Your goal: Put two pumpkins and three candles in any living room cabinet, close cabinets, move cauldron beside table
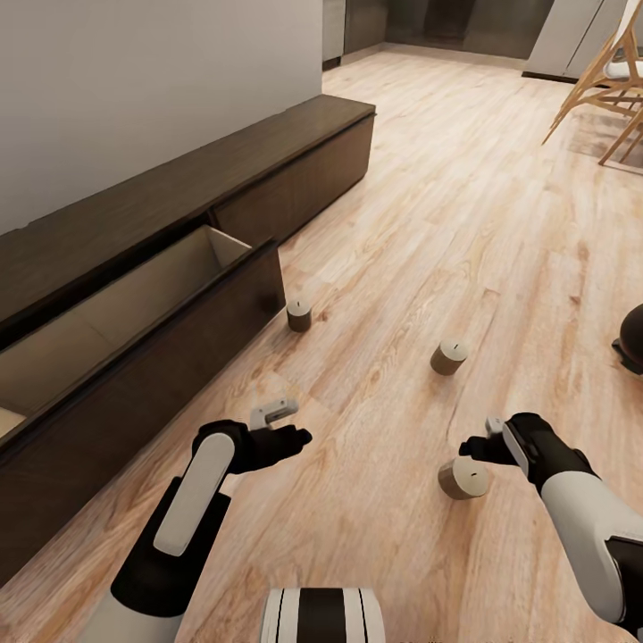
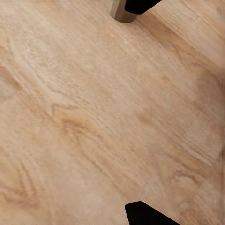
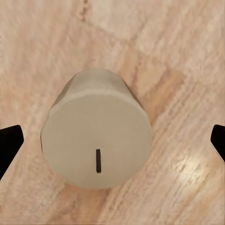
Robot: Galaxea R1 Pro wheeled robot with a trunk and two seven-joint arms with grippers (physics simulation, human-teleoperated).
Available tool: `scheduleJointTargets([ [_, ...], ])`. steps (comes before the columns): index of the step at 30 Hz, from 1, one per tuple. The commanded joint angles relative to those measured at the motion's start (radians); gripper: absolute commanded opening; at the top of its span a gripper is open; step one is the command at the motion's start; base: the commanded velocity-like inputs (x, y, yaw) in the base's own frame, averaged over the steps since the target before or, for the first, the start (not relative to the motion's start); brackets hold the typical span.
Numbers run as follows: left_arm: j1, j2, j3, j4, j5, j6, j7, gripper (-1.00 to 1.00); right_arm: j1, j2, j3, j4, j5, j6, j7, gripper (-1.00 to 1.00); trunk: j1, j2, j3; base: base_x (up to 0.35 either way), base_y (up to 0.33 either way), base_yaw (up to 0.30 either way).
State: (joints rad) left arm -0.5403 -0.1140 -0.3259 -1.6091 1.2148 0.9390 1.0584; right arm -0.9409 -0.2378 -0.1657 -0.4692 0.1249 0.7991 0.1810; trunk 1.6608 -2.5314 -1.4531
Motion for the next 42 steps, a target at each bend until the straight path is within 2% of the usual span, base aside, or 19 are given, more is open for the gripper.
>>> scheduleJointTargets([
  [1, 0.001, 0.0, 0.0, 0.0, 0.0, 0.0, 0.0, 1.0, 0.0, 0.0, 0.0, 0.0, 0.0, -0.01, 0.001, 1.0, 0.0, 0.0, 0.0, 0.0, 0.0, 0.0],
  [8, 0.004, 0.0, 0.0, 0.0, 0.0, 0.0, 0.0, 1.0, 0.003, 0.0, 0.0, -0.002, -0.002, -0.048, 0.007, 1.0, 0.0, 0.0, 0.0, 0.0, 0.0, 0.0],
  [26, 0.005, 0.0, -0.001, 0.0, 0.0, 0.0, 0.0, 1.0, 0.004, -0.003, -0.001, -0.002, -0.01, -0.049, 0.068, 1.0, 0.0, 0.0, 0.0, 0.0, 0.0, 0.0],
  [37, 0.005, 0.0, -0.001, 0.0, 0.0, 0.001, 0.0, 1.0, 0.004, -0.007, -0.001, -0.002, -0.015, -0.049, 0.073, 1.0, 0.0, 0.0, 0.0, 0.0, 0.0, 0.0],
  [42, 0.004, -0.001, -0.001, 0.0, 0.0, 0.001, 0.0, 1.0, 0.004, -0.007, -0.001, -0.002, -0.015, -0.049, 0.073, 1.0, 0.002, -0.001, -0.019, 0.0, 0.0, 0.0],
])
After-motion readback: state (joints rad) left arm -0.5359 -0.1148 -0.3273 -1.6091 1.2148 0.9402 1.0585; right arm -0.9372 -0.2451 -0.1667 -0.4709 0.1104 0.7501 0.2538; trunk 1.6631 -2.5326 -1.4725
